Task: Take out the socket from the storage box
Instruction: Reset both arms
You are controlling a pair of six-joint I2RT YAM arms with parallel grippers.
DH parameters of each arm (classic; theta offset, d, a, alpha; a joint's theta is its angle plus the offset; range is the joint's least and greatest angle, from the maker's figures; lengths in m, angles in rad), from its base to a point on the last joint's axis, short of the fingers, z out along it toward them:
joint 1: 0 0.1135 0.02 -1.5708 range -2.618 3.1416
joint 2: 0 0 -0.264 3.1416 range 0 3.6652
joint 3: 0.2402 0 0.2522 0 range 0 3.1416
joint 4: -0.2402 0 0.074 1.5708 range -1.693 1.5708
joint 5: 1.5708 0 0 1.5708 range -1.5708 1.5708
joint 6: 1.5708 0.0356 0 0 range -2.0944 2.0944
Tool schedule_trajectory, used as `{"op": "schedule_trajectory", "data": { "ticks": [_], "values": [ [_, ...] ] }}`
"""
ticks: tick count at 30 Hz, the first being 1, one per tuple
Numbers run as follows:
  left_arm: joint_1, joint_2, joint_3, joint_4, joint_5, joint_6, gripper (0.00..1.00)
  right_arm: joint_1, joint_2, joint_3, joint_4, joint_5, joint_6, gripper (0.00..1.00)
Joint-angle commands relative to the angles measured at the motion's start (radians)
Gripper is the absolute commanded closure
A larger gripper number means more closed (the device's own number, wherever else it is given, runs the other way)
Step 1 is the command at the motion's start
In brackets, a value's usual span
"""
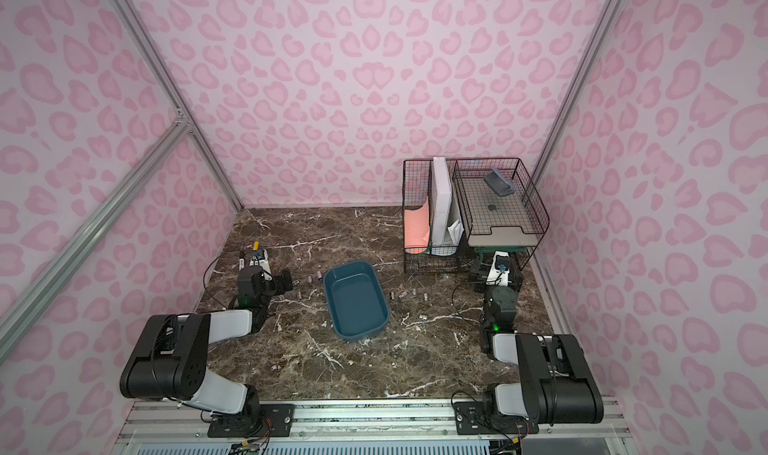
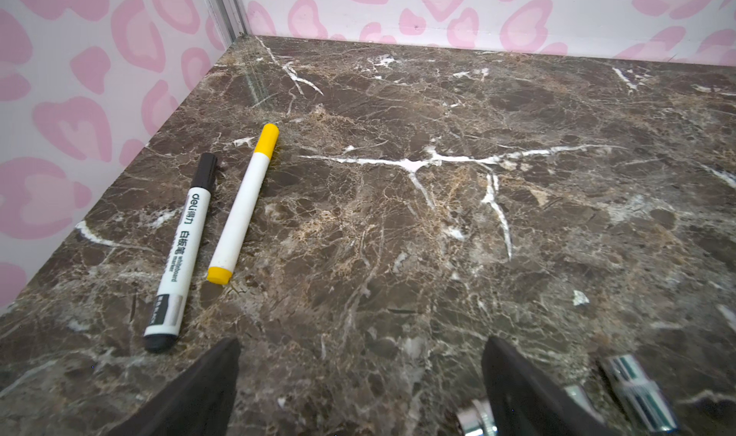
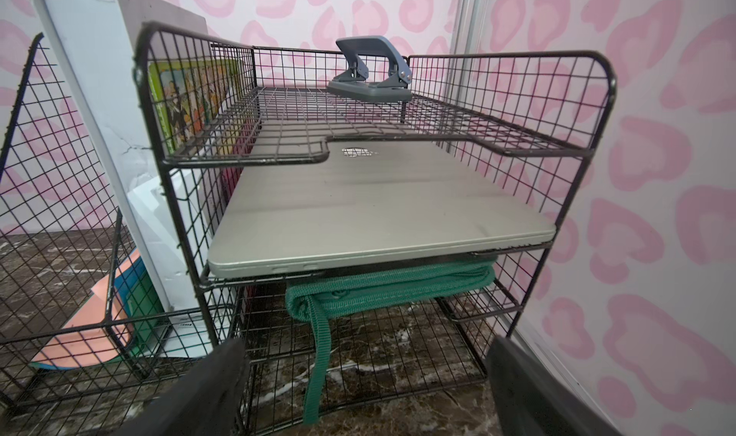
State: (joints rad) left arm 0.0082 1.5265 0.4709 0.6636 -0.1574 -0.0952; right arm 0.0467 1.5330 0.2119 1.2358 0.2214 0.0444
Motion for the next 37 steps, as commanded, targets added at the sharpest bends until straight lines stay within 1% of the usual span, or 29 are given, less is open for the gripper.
{"op": "schedule_trajectory", "data": {
  "ticks": [1,9,12,16,27,37],
  "values": [
    [0.0,-0.002,0.003,0.011,-0.007,0.013,0.01,-0.001,0.0,0.007,0.035,-0.004,-0.003,0.01],
    [-0.001,-0.007,-0.007,0.023,0.009,0.019,0.01,0.0,-0.009,-0.02,0.071,0.002,-0.001,0.01],
    [0.001,-0.025,-0.052,0.088,0.032,0.026,0.01,-0.001,-0.026,-0.069,0.152,0.009,0.005,0.01],
    [0.001,-0.043,-0.095,0.147,0.034,0.025,0.01,-0.001,-0.024,-0.063,0.139,0.009,0.006,0.01],
    [0.002,-0.002,-0.007,0.026,0.007,0.017,0.01,-0.003,-0.002,0.008,0.035,0.006,0.006,0.01],
    [0.002,-0.002,-0.007,0.026,0.007,0.015,0.01,-0.007,-0.002,0.009,0.034,-0.001,0.008,0.01]
  ]
}}
